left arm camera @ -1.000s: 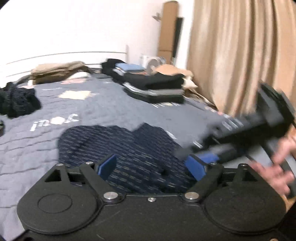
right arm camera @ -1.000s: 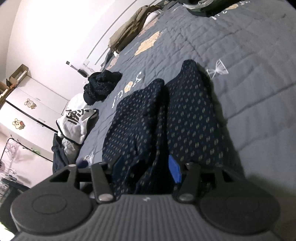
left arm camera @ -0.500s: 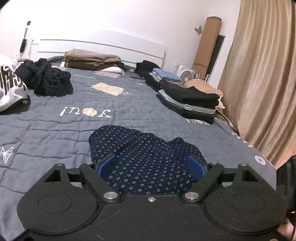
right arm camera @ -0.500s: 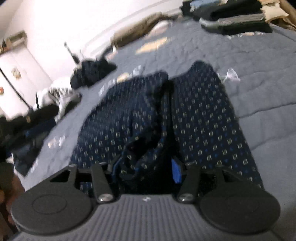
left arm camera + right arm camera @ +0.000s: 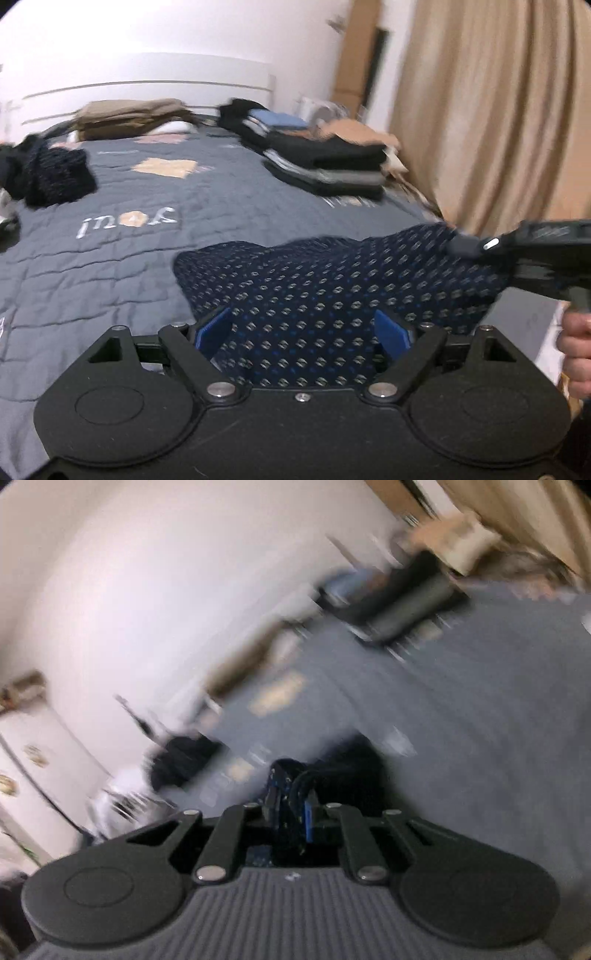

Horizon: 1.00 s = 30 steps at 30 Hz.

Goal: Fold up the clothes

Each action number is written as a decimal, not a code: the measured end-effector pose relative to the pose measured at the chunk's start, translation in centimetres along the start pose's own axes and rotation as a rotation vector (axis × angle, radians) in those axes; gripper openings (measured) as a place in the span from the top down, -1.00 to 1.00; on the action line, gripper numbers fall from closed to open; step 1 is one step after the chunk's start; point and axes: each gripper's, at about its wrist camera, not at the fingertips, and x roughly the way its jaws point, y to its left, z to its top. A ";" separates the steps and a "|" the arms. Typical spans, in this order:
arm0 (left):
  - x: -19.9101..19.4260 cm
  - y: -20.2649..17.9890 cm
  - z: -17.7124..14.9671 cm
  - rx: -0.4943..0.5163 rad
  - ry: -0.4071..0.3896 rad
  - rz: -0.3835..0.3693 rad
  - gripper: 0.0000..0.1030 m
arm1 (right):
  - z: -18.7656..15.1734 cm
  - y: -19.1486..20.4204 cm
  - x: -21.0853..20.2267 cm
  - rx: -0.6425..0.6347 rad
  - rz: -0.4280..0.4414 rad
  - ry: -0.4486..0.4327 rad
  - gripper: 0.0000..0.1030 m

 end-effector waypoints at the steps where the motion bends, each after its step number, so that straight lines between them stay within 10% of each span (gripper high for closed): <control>1: 0.1 -0.8 -0.3 0.043 0.009 -0.004 -0.62 | -0.6 -1.8 1.2 0.064 -0.035 0.066 0.77; 5: 1.0 -4.8 -2.4 0.266 0.043 0.020 -0.62 | -2.0 -5.3 3.3 0.192 -0.075 0.171 0.76; 12: 3.3 -9.6 -6.8 0.670 0.059 0.086 -0.59 | -1.5 -4.6 1.7 0.249 0.006 0.096 0.76; 17: 3.3 -8.3 -7.0 0.679 0.055 0.143 0.03 | -0.7 -3.9 -0.7 0.254 0.060 0.028 0.76; 22: 4.2 -8.4 -8.6 0.809 0.106 0.229 -0.19 | -0.5 -3.8 -0.7 0.224 0.012 0.017 0.77; 26: 4.0 -7.3 -9.9 0.940 0.197 0.257 0.66 | 0.1 -5.7 -1.0 0.260 -0.053 0.000 0.78; 30: 2.8 -5.5 -7.7 0.822 0.203 0.229 0.73 | -0.6 -5.3 0.6 0.167 -0.105 0.072 0.78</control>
